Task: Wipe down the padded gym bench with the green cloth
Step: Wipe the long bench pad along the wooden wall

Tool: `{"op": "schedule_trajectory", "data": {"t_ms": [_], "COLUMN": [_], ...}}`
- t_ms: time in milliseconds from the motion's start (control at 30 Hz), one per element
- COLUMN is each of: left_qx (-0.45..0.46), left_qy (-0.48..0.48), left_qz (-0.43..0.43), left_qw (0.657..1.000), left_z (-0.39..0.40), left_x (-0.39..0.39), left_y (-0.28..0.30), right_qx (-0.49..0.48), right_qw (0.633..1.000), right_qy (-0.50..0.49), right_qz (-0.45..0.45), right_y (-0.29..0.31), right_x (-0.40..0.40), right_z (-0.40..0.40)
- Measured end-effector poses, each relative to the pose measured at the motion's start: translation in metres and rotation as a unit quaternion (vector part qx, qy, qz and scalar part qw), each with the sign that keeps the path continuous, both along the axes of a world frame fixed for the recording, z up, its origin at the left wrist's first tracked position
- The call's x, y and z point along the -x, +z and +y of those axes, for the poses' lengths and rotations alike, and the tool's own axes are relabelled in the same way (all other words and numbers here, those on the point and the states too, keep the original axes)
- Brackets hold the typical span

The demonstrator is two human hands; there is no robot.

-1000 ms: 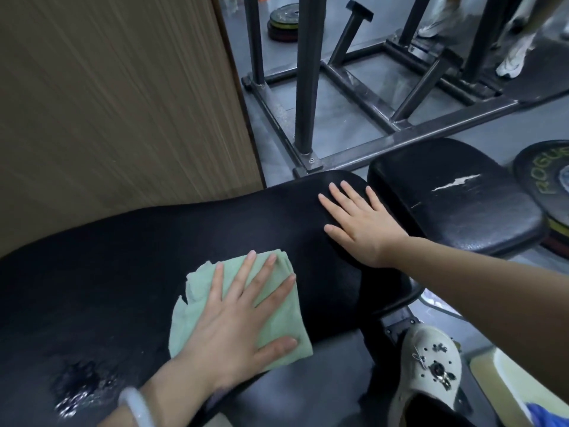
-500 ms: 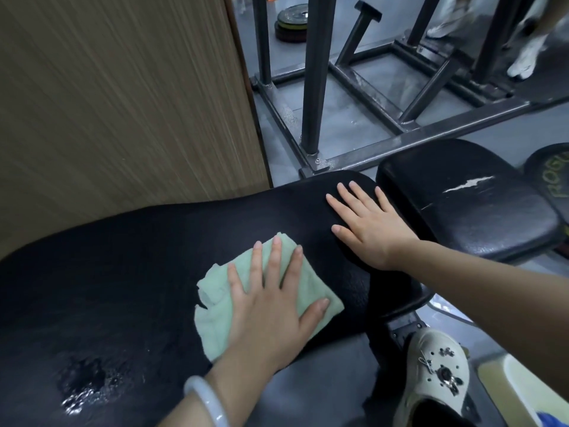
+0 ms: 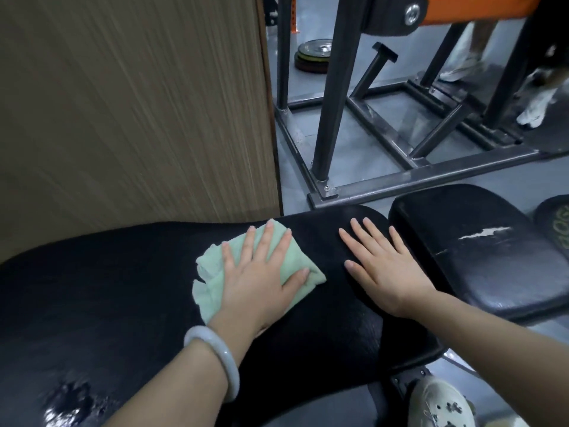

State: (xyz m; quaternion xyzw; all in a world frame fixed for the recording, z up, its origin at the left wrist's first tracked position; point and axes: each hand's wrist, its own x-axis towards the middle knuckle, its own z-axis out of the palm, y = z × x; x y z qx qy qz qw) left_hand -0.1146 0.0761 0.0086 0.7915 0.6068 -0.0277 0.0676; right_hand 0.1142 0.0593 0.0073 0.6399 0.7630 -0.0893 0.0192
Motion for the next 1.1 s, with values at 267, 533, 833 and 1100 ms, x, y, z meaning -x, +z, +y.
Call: {"op": "schedule_trajectory", "data": {"t_ms": [267,533,833,1100], "left_qx": [0.022,-0.005,-0.004,-0.026], "left_qy": [0.253,0.256,0.184,0.233], "left_qz": [0.003,-0.025,-0.028,-0.011], "left_qw": [0.967,0.966,0.983,0.972], "left_z": [-0.029,-0.019,-0.003,-0.086], "left_x": [0.076,0.010,0.096,0.134], "left_y": [0.005,-0.005,0.001,-0.006], "right_qx": [-0.016,-0.005,-0.023,0.008], "right_qw": [1.000,0.965,0.965,0.963], "right_qy": [-0.017,-0.260,-0.261,-0.270], "right_qz": [-0.007,0.017,0.020,0.011], "right_y": [-0.002,-0.003,-0.003,0.009], "right_x": [0.002,0.052,0.054,0.065], "right_z": [-0.001,0.005,0.002,-0.006]}}
